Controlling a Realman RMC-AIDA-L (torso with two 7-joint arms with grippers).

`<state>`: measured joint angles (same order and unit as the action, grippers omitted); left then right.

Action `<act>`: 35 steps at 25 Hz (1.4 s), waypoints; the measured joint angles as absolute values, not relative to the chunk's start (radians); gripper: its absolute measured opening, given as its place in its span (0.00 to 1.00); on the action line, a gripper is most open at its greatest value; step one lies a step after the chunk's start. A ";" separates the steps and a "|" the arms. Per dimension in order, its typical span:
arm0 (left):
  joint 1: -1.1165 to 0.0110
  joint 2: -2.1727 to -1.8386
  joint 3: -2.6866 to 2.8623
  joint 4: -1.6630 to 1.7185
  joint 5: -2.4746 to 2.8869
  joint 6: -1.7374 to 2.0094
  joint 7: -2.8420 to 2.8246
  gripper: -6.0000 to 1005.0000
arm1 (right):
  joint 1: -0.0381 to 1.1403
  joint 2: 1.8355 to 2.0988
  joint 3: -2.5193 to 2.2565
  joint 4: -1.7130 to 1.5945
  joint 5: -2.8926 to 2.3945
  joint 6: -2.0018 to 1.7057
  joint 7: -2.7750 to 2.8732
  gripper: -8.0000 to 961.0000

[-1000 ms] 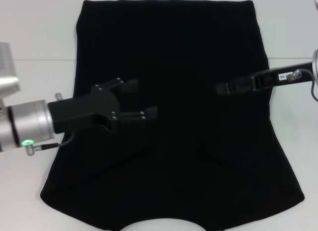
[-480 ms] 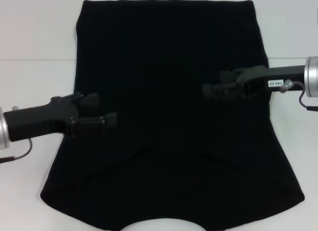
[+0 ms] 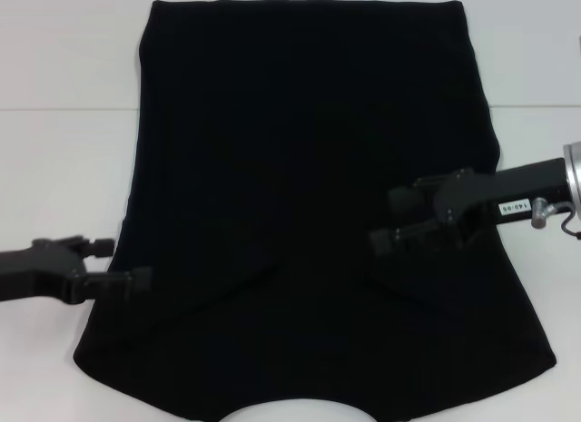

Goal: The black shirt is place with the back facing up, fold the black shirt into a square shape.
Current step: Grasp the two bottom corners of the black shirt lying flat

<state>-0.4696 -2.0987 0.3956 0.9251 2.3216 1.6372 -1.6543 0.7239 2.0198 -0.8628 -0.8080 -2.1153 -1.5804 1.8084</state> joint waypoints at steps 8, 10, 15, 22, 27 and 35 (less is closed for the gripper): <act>-0.461 -2.098 0.376 0.967 2.463 1.663 -1.783 0.92 | 0.727 2.019 -0.880 -0.792 -2.115 -1.631 1.792 0.95; -0.459 -2.097 0.368 0.969 2.490 1.668 -1.804 0.92 | 0.727 2.022 -0.875 -0.792 -2.115 -1.626 1.787 0.95; -0.451 -2.097 0.357 0.969 2.544 1.679 -1.847 0.92 | 0.729 2.025 -0.869 -0.790 -2.110 -1.605 1.777 0.95; -0.449 -2.098 0.356 0.964 2.589 1.686 -1.868 0.92 | 0.735 2.026 -0.862 -0.787 -2.107 -1.604 1.775 0.95; -0.452 -2.098 0.360 0.957 2.612 1.679 -1.868 0.92 | 0.735 2.026 -0.853 -0.787 -2.105 -1.604 1.778 0.95; -0.456 -2.097 0.366 0.957 2.616 1.690 -1.868 0.92 | 0.738 2.023 -0.838 -0.787 -2.096 -1.605 1.781 0.95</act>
<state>-0.4564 -2.0970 0.3661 0.9571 2.6161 1.6905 -1.8684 0.7376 2.0227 -0.8378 -0.7868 -2.0956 -1.6051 1.7814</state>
